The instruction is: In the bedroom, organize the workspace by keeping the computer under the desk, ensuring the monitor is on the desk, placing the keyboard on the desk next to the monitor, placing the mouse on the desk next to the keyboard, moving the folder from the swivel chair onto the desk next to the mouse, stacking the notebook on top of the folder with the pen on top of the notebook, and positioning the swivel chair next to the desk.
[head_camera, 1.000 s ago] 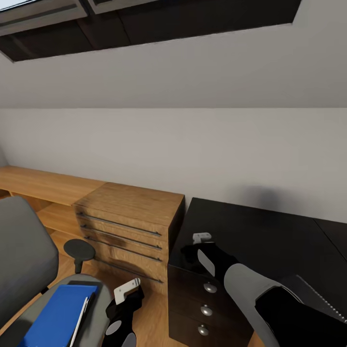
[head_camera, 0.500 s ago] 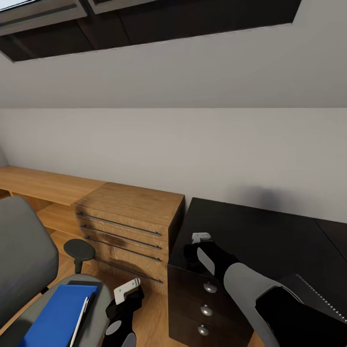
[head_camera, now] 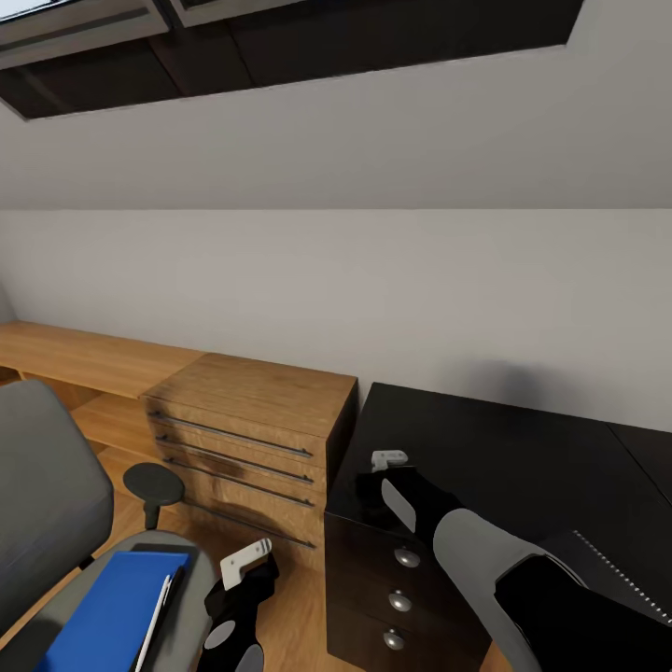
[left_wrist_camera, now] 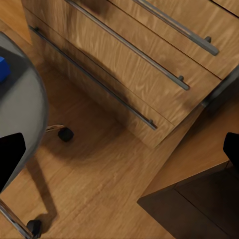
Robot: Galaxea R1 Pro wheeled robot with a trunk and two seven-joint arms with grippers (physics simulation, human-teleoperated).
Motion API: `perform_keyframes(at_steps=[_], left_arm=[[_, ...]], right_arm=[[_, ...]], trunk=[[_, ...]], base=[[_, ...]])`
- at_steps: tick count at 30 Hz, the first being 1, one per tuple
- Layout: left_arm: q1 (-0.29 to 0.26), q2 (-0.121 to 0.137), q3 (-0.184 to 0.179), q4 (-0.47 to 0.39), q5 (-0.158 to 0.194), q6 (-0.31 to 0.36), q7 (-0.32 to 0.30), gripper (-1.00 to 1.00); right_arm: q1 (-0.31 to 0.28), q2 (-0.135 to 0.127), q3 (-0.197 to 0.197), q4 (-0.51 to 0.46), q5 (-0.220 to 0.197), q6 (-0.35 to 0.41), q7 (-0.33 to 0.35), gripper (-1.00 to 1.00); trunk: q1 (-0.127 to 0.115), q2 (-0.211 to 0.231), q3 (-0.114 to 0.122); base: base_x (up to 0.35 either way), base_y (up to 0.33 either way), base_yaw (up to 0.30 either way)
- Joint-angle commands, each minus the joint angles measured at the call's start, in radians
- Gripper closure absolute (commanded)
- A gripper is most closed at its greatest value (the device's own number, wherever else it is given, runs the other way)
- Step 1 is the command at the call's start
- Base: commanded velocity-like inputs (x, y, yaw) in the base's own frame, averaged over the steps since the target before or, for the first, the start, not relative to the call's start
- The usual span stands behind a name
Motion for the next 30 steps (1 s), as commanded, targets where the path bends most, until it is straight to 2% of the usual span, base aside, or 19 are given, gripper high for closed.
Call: perform_keyframes(at_steps=[1, 10, 19, 23, 25, 29, 30], left_arm=[[-0.001, 0.000, -0.002, -0.002, 0.003, 0.005, 0.006, -1.00], [-0.001, 0.000, -0.002, -0.002, 0.002, 0.003, 0.006, -1.00], [-0.001, 0.000, -0.003, -0.002, 0.001, 0.002, 0.006, -1.00], [-0.001, 0.000, -0.003, -0.002, 0.001, 0.002, 0.006, -1.00], [-0.001, 0.000, -0.003, -0.002, 0.001, 0.002, 0.006, -1.00], [-0.001, 0.000, -0.003, -0.002, 0.001, 0.002, 0.006, -1.00], [-0.001, 0.000, -0.003, -0.002, 0.001, 0.003, 0.006, -1.00]], right_arm=[[0.000, 0.000, 0.002, 0.034, -0.022, 0.006, -0.009, 1.00], [0.000, 0.000, 0.000, 0.034, -0.022, 0.005, -0.007, 1.00], [0.000, 0.000, -0.002, 0.027, -0.019, -0.001, -0.008, 1.00], [0.001, 0.000, -0.006, -0.056, -0.017, 0.006, -0.016, 1.00], [0.002, -0.003, -0.008, -0.097, -0.017, 0.023, -0.041, 1.00], [0.016, -0.022, -0.009, -0.213, -0.018, 0.046, -0.156, 1.00], [0.050, -0.031, -0.009, -0.301, -0.018, 0.058, -0.217, 1.00]], trunk=[[0.000, 0.000, -0.001], [0.000, 0.000, -0.001], [-0.034, 0.063, 0.027], [-0.050, 0.091, 0.039], [-0.057, 0.105, 0.046], [-0.073, 0.133, 0.058], [-0.077, 0.140, 0.061]], base=[[0.000, 0.000, 0.000], [0.000, 0.000, 0.000], [-0.002, 0.000, 0.000], [-0.210, 0.000, 0.000], [-0.309, 0.000, 0.000], [-0.331, 0.000, 0.000], [-0.338, 0.000, 0.000]])
